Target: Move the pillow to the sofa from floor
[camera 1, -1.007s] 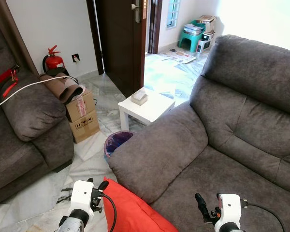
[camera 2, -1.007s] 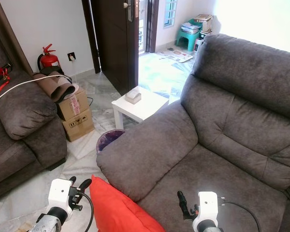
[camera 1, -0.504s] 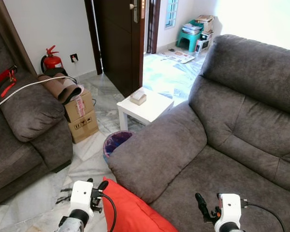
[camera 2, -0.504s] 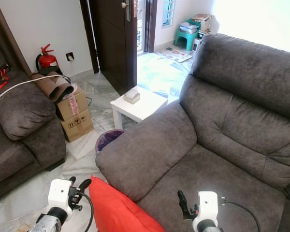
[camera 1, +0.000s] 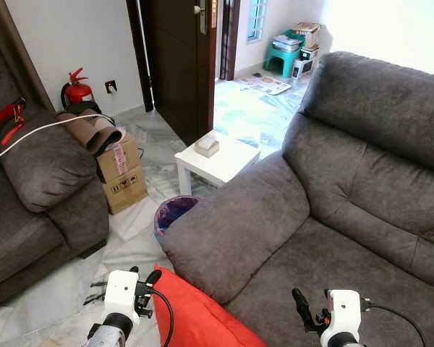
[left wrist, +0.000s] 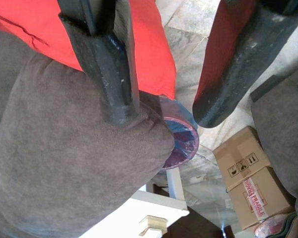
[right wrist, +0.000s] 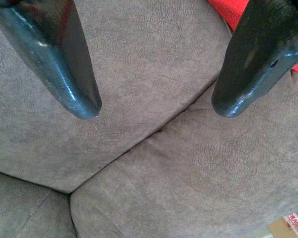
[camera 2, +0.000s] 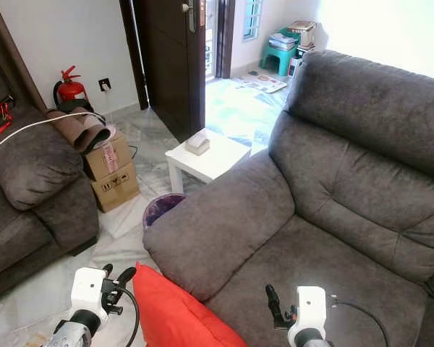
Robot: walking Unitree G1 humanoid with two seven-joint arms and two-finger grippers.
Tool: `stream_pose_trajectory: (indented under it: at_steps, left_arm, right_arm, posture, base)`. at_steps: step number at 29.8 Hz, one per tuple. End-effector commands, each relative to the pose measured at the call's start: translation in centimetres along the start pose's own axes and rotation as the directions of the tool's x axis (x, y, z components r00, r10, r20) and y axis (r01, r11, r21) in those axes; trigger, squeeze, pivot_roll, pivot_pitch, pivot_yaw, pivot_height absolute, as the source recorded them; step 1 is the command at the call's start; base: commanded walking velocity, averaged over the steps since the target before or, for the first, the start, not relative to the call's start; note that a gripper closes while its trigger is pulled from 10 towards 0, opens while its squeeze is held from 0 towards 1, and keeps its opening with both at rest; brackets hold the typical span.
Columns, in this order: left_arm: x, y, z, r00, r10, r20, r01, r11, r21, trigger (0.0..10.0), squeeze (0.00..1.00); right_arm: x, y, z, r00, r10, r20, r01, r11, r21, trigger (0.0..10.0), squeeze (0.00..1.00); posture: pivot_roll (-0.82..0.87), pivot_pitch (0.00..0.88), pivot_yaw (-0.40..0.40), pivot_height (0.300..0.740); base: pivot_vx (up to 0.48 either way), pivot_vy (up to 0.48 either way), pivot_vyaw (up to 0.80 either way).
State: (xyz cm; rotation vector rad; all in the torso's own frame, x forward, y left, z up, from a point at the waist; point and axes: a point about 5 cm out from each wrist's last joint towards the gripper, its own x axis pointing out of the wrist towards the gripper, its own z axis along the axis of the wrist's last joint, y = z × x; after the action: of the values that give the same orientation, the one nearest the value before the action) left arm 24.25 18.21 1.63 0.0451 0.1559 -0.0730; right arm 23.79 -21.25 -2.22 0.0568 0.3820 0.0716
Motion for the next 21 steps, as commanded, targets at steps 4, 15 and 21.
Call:
stream_pose_trajectory:
  at_steps: [4,15,21]
  left_arm:
    - [-0.04,-0.17,0.08,1.000,-0.003,0.006,0.003,1.000,0.000,10.0,0.00]
    - [0.00,-0.13,0.15,1.000,-0.002,0.009,0.002,1.000,-0.001,10.0,0.00]
    - [0.03,-0.24,0.13,1.000,-0.007,0.009,0.007,1.000,-0.002,10.0,0.00]
  right_arm:
    - [0.19,0.19,0.15,1.000,-0.008,0.005,0.007,1.000,0.020,10.0,0.00]
    - [0.22,0.23,0.17,1.000,-0.009,0.006,0.008,1.000,0.019,10.0,0.00]
    - [0.24,0.25,0.20,1.000,-0.009,0.007,0.009,1.000,0.019,10.0,0.00]
  posture:
    - [0.01,0.063,-0.011,0.740]
    - [0.01,0.063,-0.011,0.740]
    - [0.01,0.062,-0.011,0.740]
  base:
    - [0.000,0.000,0.00]
    - [0.000,0.000,0.00]
    - [0.000,0.000,0.00]
